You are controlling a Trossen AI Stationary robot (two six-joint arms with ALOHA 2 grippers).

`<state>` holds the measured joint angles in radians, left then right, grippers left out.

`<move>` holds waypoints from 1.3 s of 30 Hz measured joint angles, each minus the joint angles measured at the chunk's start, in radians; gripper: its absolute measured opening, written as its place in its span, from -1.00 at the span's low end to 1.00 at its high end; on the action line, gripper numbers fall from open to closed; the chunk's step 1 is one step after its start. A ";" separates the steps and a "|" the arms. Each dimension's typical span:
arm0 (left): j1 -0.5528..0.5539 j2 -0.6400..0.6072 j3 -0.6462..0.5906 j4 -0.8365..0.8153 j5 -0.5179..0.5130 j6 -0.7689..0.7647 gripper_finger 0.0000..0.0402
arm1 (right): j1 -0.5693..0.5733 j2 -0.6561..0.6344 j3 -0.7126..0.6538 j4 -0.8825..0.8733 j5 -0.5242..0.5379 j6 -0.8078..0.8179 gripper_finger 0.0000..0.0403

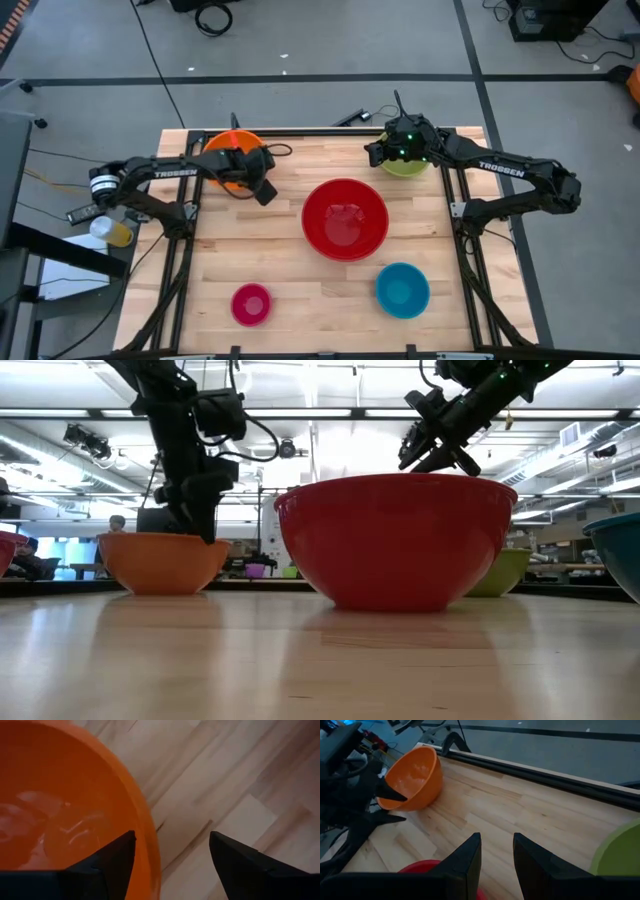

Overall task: Nest bowls inside each other
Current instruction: Stack the orange bowl into the red bowl

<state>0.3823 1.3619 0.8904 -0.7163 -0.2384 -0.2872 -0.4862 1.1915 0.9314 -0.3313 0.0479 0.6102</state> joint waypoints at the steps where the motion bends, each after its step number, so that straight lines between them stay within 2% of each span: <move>1: 0.001 0.004 0.000 -0.001 0.000 0.001 0.22 | 0.000 0.000 0.000 0.000 0.000 0.000 -0.41; 8: -0.003 0.019 0.000 0.005 0.019 -0.034 0.03 | 0.000 0.000 0.000 -0.002 0.001 -0.001 -0.41; 14: -0.021 -0.051 0.001 -0.001 0.027 -0.075 -0.01 | 0.003 0.018 0.000 0.069 0.014 0.026 -0.41; 18: -0.021 -0.106 0.016 -0.019 0.027 -0.076 -0.01 | 0.022 0.085 0.000 0.179 0.005 0.058 -0.41; 24: -0.019 -0.194 0.063 -0.051 0.048 -0.061 -0.01 | 0.089 0.266 0.011 0.393 -0.033 0.199 -0.41; 30: 0.048 -0.255 0.073 -0.119 -0.002 0.000 -0.01 | 0.158 0.467 0.168 0.381 -0.019 0.193 -0.41; 39: 0.127 -0.294 0.073 -0.250 0.008 -0.082 -0.01 | 0.176 0.726 0.487 0.246 0.041 0.135 -0.41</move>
<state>0.5098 1.0681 0.9630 -0.9665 -0.2306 -0.3696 -0.3102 1.9171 1.4180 -0.0858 0.0892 0.7454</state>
